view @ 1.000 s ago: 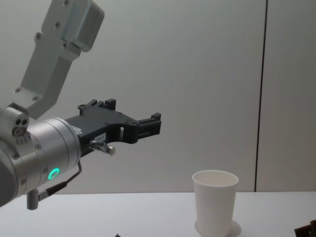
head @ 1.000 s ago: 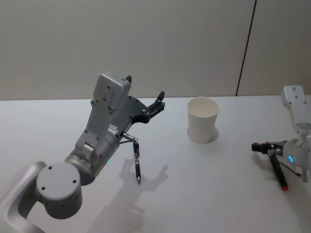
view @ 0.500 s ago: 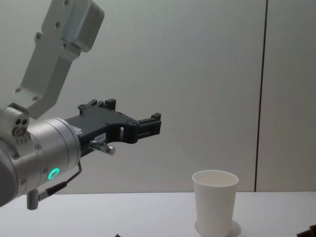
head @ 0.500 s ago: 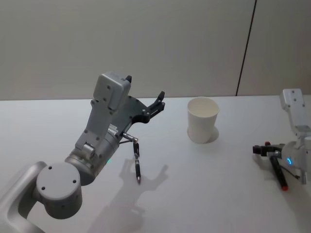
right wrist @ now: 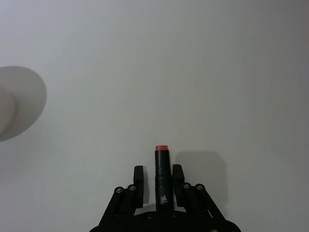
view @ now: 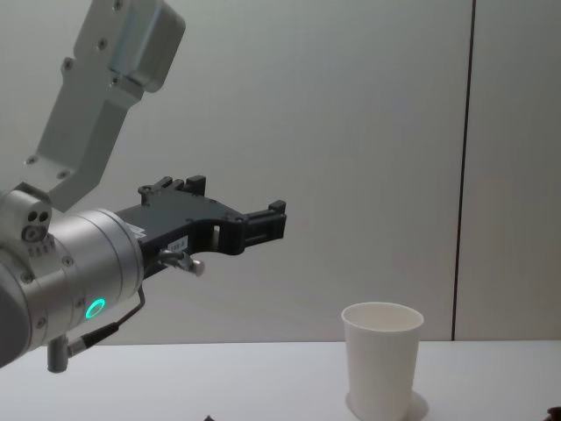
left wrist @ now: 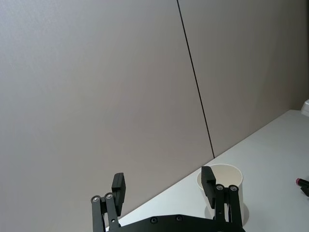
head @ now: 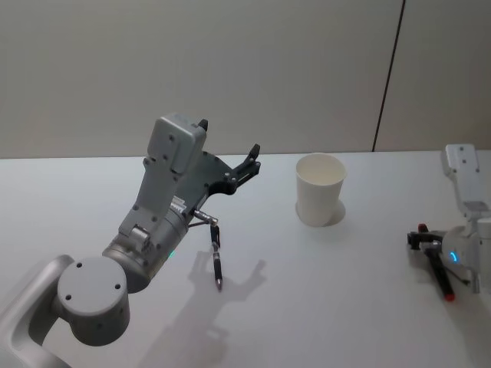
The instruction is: Place the pen into the pen holder.
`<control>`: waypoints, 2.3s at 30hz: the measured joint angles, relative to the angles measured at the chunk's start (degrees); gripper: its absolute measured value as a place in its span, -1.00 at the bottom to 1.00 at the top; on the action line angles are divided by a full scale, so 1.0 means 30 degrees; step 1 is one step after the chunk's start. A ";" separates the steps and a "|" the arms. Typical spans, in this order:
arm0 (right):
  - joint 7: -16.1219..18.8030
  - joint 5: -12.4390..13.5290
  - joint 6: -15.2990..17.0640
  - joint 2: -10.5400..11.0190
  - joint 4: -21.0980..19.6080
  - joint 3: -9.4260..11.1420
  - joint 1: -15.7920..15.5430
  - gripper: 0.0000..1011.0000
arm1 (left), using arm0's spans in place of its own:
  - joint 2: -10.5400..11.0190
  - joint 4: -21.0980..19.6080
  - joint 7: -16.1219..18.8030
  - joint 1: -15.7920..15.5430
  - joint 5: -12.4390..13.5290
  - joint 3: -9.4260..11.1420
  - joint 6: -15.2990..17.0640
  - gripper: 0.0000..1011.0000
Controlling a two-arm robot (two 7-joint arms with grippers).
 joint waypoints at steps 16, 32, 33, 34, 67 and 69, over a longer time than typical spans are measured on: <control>0.0009 0.0197 -0.0471 -0.0164 0.0462 0.0050 0.0128 -0.64 | 0.0001 0.0000 0.0000 0.0000 0.0000 0.0001 0.0000 0.99; 0.0730 0.0422 -0.1709 -0.0148 -0.1789 0.0054 -0.0746 -0.64 | 0.0000 0.0001 0.0000 0.0000 0.0000 0.0000 0.0001 0.99; 0.0766 0.0418 -0.1789 -0.0145 -0.1992 0.0040 -0.0829 -0.64 | 0.0000 0.0000 0.0001 0.0000 0.0000 0.0000 0.0000 0.99; 0.0849 0.0391 -0.1998 -0.0141 -0.2313 0.0010 -0.0953 -0.64 | 0.0001 0.0000 0.0000 0.0000 0.0000 0.0000 0.0000 0.99; 0.0955 -0.1099 -0.9163 -0.0917 -0.5095 -0.1000 -0.1761 -0.64 | 0.0001 0.0001 -0.0001 0.0000 0.0000 -0.0001 -0.0001 0.99; 0.1077 -0.1180 -1.0116 -0.1002 -0.4678 -0.1031 -0.1551 -0.64 | 0.0001 0.0000 -0.0001 0.0000 0.0000 0.0000 0.0000 0.99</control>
